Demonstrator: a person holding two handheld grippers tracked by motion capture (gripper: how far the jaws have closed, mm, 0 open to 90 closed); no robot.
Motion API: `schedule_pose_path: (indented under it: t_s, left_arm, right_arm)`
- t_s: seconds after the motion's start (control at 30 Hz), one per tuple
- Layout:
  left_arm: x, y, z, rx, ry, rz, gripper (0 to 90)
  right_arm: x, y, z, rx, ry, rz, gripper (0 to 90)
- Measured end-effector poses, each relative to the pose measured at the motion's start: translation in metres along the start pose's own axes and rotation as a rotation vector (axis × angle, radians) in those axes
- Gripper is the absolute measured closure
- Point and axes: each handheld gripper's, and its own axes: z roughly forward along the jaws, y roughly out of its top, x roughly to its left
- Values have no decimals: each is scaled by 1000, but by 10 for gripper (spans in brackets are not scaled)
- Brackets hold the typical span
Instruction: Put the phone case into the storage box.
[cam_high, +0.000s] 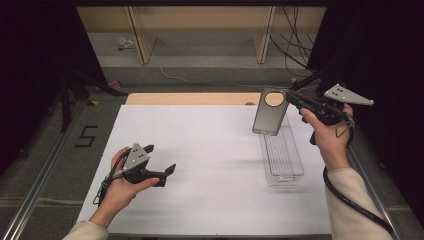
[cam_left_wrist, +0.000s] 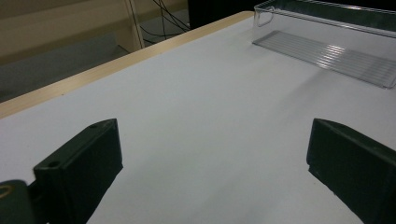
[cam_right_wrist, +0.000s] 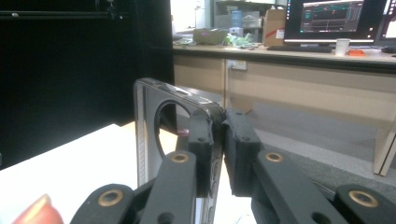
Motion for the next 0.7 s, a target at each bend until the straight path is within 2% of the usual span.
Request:
schedule_pose_path:
  t_s: [0.7]
  left_arm:
    - [0,0,0,1,1,-2,30]
  right_arm:
    - [-9,-3,-3,-1,-30,7,825]
